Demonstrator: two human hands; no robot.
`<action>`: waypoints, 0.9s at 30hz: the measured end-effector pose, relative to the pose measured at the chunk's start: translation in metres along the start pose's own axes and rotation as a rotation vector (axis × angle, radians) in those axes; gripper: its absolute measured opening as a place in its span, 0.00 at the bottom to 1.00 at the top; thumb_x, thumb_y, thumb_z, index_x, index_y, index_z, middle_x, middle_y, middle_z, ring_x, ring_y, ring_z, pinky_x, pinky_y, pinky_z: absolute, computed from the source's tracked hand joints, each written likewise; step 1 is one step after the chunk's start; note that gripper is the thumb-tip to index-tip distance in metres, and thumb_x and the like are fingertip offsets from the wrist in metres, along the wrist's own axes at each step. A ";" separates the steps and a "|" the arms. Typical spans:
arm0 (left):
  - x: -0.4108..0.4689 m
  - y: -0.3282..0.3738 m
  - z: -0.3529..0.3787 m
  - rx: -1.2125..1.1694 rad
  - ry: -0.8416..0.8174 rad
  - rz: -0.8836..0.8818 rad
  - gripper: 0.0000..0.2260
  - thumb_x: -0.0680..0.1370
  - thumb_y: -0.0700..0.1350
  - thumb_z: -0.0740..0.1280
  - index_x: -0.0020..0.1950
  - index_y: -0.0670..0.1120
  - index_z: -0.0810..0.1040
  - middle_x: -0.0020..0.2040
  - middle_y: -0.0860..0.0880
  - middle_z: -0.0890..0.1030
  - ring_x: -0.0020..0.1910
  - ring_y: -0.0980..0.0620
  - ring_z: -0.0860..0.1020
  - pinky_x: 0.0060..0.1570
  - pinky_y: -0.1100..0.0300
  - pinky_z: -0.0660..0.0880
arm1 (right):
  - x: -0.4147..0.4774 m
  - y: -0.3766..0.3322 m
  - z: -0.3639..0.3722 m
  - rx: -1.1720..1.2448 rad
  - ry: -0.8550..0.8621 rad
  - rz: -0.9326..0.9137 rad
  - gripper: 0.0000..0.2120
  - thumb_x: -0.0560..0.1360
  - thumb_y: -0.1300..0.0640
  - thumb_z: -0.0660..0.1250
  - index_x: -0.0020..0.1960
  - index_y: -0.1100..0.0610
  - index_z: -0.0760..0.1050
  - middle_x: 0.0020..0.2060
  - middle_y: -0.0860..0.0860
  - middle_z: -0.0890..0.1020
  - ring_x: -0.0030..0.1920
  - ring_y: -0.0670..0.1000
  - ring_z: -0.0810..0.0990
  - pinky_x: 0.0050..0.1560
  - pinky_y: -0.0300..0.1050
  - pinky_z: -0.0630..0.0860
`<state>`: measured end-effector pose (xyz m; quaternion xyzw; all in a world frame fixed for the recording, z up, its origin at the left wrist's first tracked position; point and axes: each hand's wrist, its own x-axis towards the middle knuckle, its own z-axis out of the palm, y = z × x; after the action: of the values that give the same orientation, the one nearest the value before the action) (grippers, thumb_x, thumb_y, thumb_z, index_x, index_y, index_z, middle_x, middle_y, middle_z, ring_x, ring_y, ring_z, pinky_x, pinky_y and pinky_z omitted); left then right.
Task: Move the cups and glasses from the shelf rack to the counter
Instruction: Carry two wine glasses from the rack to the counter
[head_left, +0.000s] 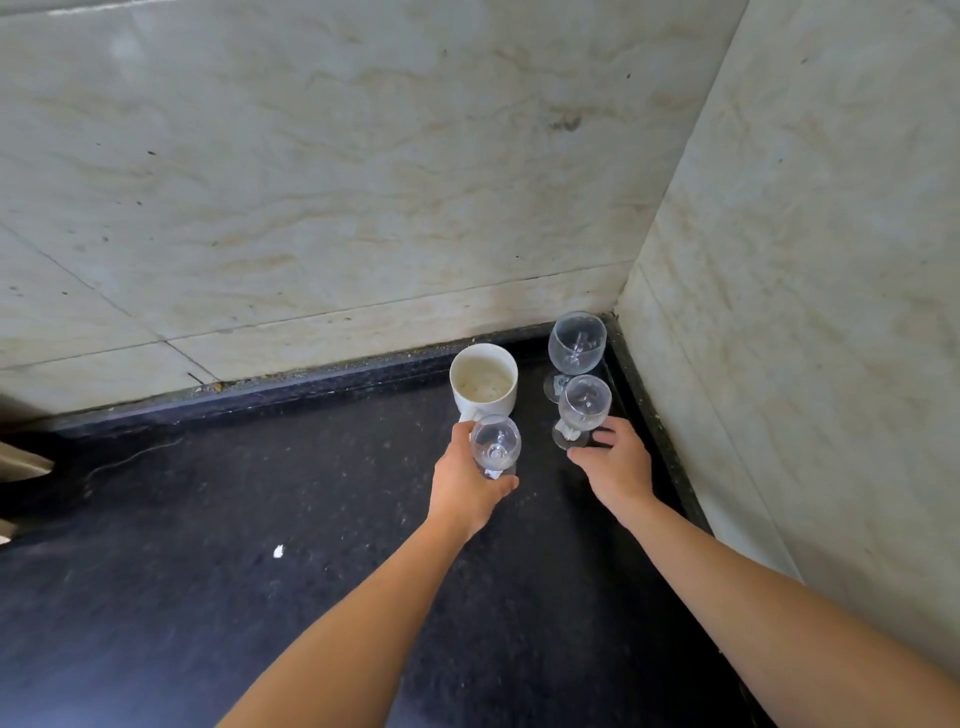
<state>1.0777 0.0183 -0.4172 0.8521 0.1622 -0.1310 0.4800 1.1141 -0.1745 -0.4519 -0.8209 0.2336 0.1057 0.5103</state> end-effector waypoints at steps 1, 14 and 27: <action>-0.004 -0.002 -0.003 0.010 0.001 -0.021 0.30 0.68 0.44 0.78 0.64 0.53 0.66 0.53 0.54 0.76 0.48 0.55 0.78 0.45 0.64 0.73 | -0.005 0.002 -0.002 -0.051 0.017 0.015 0.25 0.69 0.58 0.75 0.63 0.54 0.72 0.52 0.49 0.79 0.43 0.45 0.78 0.45 0.42 0.73; -0.161 -0.090 -0.139 0.256 0.213 -0.237 0.09 0.75 0.47 0.64 0.54 0.47 0.76 0.43 0.53 0.80 0.46 0.49 0.78 0.44 0.56 0.76 | -0.158 -0.056 0.080 -0.715 -0.570 -0.407 0.08 0.72 0.52 0.66 0.50 0.48 0.80 0.48 0.46 0.84 0.51 0.52 0.80 0.50 0.44 0.76; -0.475 -0.212 -0.262 0.239 0.690 -0.501 0.11 0.74 0.48 0.65 0.54 0.49 0.77 0.49 0.48 0.83 0.53 0.46 0.78 0.50 0.55 0.75 | -0.446 -0.119 0.215 -0.867 -0.939 -1.106 0.08 0.75 0.51 0.64 0.53 0.49 0.78 0.46 0.44 0.81 0.46 0.50 0.79 0.44 0.45 0.75</action>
<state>0.5762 0.2754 -0.2693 0.8299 0.4982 0.0312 0.2493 0.7986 0.1828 -0.2726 -0.8112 -0.4991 0.2512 0.1726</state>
